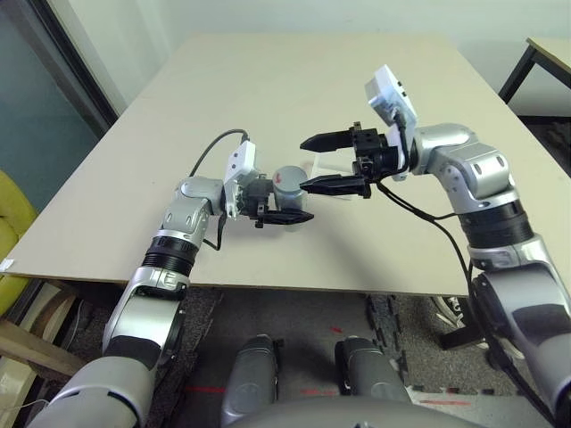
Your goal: Pour the medicine from the bottle into the box.
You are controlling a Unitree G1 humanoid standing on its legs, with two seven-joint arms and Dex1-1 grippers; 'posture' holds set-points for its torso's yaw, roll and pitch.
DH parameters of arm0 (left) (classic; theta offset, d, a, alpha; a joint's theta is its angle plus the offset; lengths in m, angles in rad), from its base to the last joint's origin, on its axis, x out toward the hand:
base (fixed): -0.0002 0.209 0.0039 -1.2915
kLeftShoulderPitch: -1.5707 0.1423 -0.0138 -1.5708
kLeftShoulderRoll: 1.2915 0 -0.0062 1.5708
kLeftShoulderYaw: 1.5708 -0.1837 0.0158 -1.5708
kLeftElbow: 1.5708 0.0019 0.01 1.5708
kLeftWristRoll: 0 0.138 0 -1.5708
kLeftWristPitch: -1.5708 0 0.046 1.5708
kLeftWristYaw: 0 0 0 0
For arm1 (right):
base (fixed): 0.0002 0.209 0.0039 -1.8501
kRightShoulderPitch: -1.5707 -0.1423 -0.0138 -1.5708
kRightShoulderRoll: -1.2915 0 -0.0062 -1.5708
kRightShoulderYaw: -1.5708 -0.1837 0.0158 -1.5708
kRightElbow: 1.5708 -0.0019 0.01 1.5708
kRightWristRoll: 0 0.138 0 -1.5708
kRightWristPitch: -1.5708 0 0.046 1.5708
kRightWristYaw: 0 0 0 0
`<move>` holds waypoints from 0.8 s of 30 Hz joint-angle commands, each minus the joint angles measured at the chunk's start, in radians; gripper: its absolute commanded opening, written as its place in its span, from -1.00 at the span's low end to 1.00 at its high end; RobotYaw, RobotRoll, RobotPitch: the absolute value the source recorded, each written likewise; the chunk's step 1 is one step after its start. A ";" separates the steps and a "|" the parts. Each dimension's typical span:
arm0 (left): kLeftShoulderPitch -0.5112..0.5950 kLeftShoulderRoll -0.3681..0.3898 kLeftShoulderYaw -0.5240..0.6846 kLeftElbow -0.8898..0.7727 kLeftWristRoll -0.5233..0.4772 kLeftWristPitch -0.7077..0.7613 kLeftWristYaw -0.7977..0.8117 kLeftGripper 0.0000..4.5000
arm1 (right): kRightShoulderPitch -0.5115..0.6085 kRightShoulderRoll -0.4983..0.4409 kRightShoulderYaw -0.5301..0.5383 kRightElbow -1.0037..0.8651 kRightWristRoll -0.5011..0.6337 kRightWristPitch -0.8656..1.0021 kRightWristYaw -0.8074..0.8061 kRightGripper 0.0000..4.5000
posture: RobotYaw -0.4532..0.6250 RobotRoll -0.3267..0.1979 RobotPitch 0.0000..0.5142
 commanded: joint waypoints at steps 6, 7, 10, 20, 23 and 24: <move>0.004 -0.006 -0.011 -0.019 -0.002 0.000 -0.001 0.12 | -0.015 0.035 0.030 0.016 -0.022 -0.034 -0.013 1.00 | -0.23 0.25 -0.84; 0.004 -0.006 -0.011 -0.019 -0.002 0.000 -0.001 0.12 | -0.015 0.038 0.031 0.019 -0.024 -0.037 -0.014 1.00 | -0.23 0.25 -0.84; 0.003 -0.007 -0.010 -0.018 -0.002 0.000 -0.001 0.12 | -0.016 0.043 0.035 0.029 -0.033 -0.046 -0.015 1.00 | -0.23 0.25 -0.84; 0.000 -0.009 -0.009 -0.018 -0.004 0.001 -0.001 0.12 | -0.009 0.048 0.055 0.051 -0.060 -0.076 -0.017 1.00 | -0.23 0.25 -0.84; 0.001 -0.010 -0.009 -0.020 -0.003 0.001 -0.001 0.12 | -0.007 0.049 0.057 0.057 -0.067 -0.081 -0.019 1.00 | -0.23 0.25 -0.84; 0.002 -0.010 -0.010 -0.021 -0.003 0.002 0.000 0.12 | -0.006 0.049 0.059 0.058 -0.068 -0.082 -0.018 0.84 | -0.23 0.25 -0.84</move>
